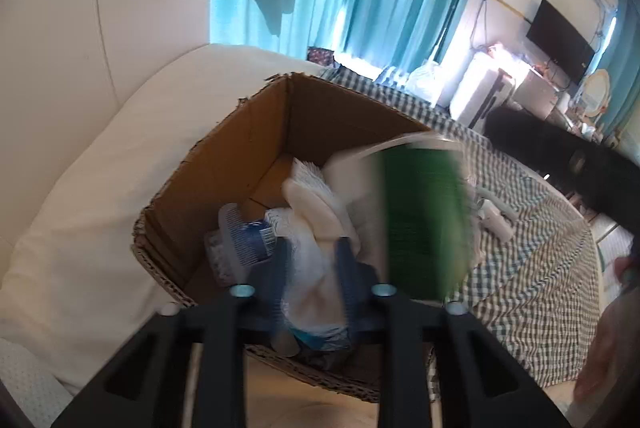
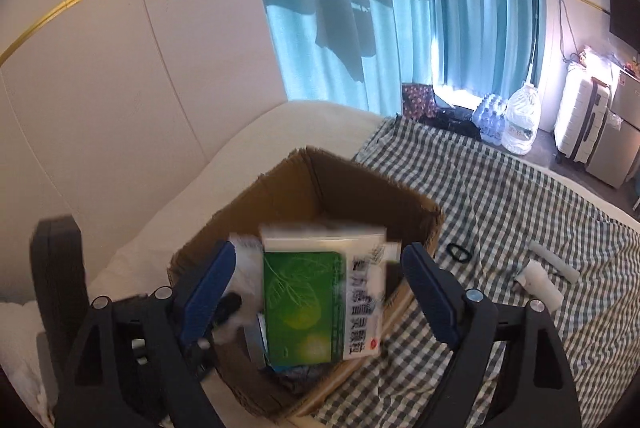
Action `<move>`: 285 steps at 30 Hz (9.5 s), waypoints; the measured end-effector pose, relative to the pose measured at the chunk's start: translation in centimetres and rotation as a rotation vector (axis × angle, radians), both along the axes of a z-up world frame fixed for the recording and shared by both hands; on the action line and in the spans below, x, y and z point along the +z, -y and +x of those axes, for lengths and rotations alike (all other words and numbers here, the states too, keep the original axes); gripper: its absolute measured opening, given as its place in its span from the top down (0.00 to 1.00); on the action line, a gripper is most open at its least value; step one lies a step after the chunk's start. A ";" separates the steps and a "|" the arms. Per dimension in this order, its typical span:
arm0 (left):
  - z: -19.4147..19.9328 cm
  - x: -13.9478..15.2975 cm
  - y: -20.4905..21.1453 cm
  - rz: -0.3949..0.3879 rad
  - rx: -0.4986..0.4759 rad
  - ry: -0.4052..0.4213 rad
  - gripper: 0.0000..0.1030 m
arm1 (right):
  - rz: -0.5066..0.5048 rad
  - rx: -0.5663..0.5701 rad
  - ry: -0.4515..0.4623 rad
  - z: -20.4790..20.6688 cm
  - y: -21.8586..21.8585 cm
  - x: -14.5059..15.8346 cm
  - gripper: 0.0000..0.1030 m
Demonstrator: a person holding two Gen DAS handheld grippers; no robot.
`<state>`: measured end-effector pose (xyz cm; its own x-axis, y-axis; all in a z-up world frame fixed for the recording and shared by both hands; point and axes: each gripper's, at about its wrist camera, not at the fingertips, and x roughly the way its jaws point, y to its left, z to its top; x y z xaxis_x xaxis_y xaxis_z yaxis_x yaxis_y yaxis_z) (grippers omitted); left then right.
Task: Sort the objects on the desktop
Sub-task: 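Carry the lace item and medicine box over the box and open both tools, then withdraw both tools from the box toward the remaining items, then grasp the white plush toy with the left tool while the right tool grasps the white bottle, then carry the plush toy and bottle over the box and open both tools, then withdraw both tools from the box back toward the sheet, then grasp the black hair tie with the left tool while the right tool grasps the white tube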
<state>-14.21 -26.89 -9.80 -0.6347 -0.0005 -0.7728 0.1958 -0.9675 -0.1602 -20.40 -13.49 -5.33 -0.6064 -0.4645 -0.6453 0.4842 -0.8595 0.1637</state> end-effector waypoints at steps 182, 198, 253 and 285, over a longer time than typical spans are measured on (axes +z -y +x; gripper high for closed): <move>-3.0 -0.2 1.3 -0.023 -0.028 -0.055 0.30 | -0.026 -0.012 0.126 0.6 -3.5 -3.9 0.69; -4.1 -1.5 2.3 -0.067 -0.072 -0.083 0.08 | -0.110 -0.088 0.067 -4.3 -1.3 -2.6 0.13; -9.2 -6.0 -25.0 -0.138 -0.166 -0.012 0.06 | 0.056 -0.488 0.080 -1.4 -32.9 -9.9 0.13; -22.7 -17.8 -22.6 -0.153 0.092 0.114 0.07 | 0.035 -0.451 0.266 -13.1 -33.3 -18.6 0.95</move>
